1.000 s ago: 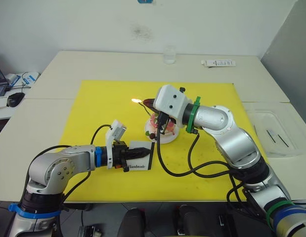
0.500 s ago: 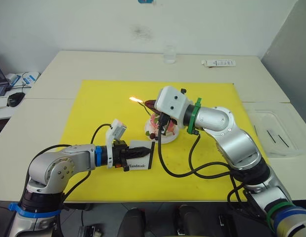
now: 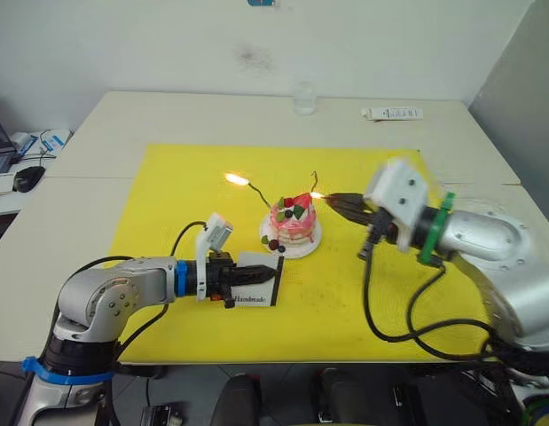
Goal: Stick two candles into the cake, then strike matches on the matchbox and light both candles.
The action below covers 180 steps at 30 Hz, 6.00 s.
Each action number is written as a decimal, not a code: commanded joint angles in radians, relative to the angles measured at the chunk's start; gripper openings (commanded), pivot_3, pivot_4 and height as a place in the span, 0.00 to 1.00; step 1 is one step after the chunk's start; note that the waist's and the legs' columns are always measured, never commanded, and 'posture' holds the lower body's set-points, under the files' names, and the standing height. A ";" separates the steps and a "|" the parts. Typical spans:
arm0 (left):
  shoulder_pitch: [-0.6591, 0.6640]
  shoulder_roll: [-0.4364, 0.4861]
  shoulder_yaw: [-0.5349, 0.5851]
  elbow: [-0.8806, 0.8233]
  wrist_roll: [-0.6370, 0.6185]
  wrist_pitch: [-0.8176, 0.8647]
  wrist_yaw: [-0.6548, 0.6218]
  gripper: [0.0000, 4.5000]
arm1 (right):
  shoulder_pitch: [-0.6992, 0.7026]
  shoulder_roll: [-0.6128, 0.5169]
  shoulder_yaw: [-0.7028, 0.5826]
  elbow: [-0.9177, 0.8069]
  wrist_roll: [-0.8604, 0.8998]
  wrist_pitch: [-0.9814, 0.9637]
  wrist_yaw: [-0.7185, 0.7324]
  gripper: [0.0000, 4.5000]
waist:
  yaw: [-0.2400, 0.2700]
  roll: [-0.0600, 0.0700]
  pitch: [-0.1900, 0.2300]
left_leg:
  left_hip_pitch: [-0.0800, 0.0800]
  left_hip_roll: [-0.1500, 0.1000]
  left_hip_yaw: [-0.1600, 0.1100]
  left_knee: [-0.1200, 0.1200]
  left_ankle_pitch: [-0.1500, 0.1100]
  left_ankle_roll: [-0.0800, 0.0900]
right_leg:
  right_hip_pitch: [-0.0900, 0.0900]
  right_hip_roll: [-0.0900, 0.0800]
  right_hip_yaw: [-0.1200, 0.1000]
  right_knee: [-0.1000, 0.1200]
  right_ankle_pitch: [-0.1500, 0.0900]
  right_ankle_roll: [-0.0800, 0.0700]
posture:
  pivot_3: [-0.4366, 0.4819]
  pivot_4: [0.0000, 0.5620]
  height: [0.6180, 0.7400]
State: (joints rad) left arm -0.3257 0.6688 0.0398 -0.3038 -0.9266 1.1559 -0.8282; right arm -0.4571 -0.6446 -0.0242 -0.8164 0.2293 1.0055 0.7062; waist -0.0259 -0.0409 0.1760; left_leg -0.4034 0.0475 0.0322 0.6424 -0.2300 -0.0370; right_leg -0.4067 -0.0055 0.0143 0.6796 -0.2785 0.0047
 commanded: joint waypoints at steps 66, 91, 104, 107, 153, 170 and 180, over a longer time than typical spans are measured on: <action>0.118 -0.034 0.066 -0.157 -0.217 0.013 0.193 0.00 | 0.160 0.184 -0.054 0.832 -0.062 -0.698 -0.193 0.99 | -0.003 0.001 0.000 | 0.002 0.000 0.001 0.001 0.000 0.000 | 0.001 0.004 0.002 0.001 0.000 0.000 | 0.48 0.27 1.00; 0.115 -0.035 0.058 -0.149 -0.199 -0.001 0.190 0.00 | 0.181 0.257 -0.073 0.739 -0.021 -0.479 -0.299 0.00 | -0.003 0.001 0.000 | 0.002 -0.001 0.001 0.002 0.000 0.000 | 0.002 0.004 0.003 0.001 0.001 0.001 | 0.48 0.27 1.00; 0.114 -0.036 0.053 -0.141 -0.195 -0.004 0.190 0.00 | 0.406 0.083 0.041 0.200 0.085 -0.352 -0.103 0.00 | -0.004 0.001 0.000 | 0.002 0.000 0.001 0.001 0.000 0.000 | 0.001 0.003 0.002 0.001 0.001 0.001 | 0.48 0.27 1.00; 0.101 -0.046 0.040 -0.130 -0.185 -0.008 0.193 0.00 | 0.407 0.040 0.047 0.122 0.109 -0.348 -0.067 0.00 | -0.003 0.001 0.000 | 0.002 0.000 0.001 0.001 0.000 0.000 | 0.002 0.003 0.002 0.001 0.001 0.001 | 0.48 0.27 1.00; -0.038 -0.140 0.051 -0.102 -0.284 0.006 0.316 0.00 | 0.041 -0.079 0.310 0.100 -0.039 -0.443 0.062 0.00 | -0.002 0.001 0.000 | 0.001 -0.001 0.000 0.002 0.000 0.000 | 0.002 0.003 0.002 0.000 0.001 0.001 | 0.48 0.27 1.00; -0.048 -0.135 0.031 -0.090 -0.241 -0.010 0.280 0.00 | 0.042 -0.086 0.329 0.113 -0.075 -0.419 0.091 0.00 | -0.002 0.001 0.000 | 0.001 -0.001 0.000 0.002 0.000 0.000 | 0.002 0.003 0.002 0.000 0.001 0.001 | 0.48 0.27 1.00; -0.039 -0.132 0.028 -0.095 -0.213 -0.019 0.259 0.00 | 0.031 -0.056 0.305 0.116 -0.077 -0.396 0.066 0.00 | -0.002 0.001 0.000 | 0.001 -0.001 0.001 0.002 0.000 0.000 | 0.002 0.003 0.002 0.000 0.001 0.001 | 0.48 0.27 1.00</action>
State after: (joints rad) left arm -0.3587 0.5335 0.0721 -0.3752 -1.1307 1.1495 -0.5418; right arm -0.4130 -0.7045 0.3018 -0.6919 0.1665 0.6086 0.7928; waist -0.0277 -0.0404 0.1761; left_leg -0.4020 0.0468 0.0328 0.6440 -0.2299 -0.0371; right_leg -0.4052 -0.0024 0.0159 0.6800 -0.2779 0.0059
